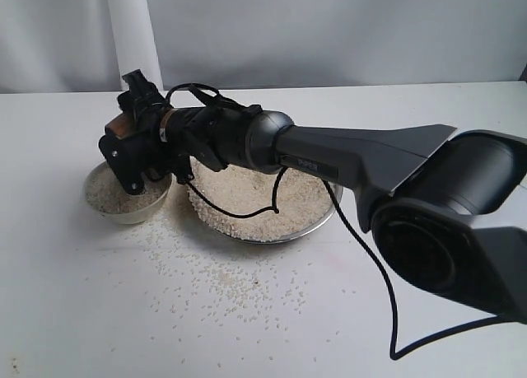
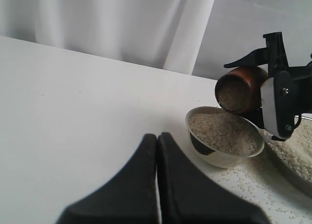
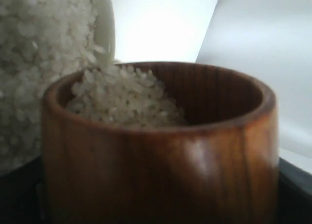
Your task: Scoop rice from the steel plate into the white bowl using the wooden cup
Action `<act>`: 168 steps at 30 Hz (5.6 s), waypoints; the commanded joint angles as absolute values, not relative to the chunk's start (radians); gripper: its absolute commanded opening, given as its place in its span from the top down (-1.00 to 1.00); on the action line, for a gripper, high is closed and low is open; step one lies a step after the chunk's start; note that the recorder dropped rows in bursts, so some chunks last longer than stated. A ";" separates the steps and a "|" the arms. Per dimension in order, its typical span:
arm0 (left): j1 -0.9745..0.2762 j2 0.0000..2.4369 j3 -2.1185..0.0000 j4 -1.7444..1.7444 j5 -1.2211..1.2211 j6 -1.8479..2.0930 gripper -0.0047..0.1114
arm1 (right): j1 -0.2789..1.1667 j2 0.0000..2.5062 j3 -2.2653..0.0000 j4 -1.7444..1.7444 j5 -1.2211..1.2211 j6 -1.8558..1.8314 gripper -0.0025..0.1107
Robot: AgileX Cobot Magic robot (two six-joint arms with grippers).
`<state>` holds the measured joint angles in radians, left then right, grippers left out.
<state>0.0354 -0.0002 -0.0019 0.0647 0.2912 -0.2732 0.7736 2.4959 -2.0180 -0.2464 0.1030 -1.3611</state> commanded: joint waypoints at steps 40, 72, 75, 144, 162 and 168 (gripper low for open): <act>0.030 0.000 0.000 0.061 0.286 -0.275 0.92 | 0.820 2.450 -2.026 -0.778 0.236 -1.209 0.96; 0.030 0.000 0.000 0.061 0.286 -0.275 0.92 | 0.896 2.435 -2.026 -1.309 0.479 -0.625 0.96; 0.030 0.000 0.000 0.061 0.286 -0.275 0.92 | 0.896 2.408 -2.026 -1.308 0.470 -0.553 0.96; 0.030 0.000 0.000 0.061 0.286 -0.275 0.92 | 0.408 0.425 -0.521 0.412 0.083 -0.471 0.96; 0.030 0.000 0.000 0.061 0.286 -0.275 0.92 | 0.408 0.296 -0.521 0.380 0.190 -0.471 0.96; 0.030 0.000 0.000 0.061 0.286 -0.275 0.92 | 0.408 0.296 -0.521 0.380 0.162 -0.471 0.96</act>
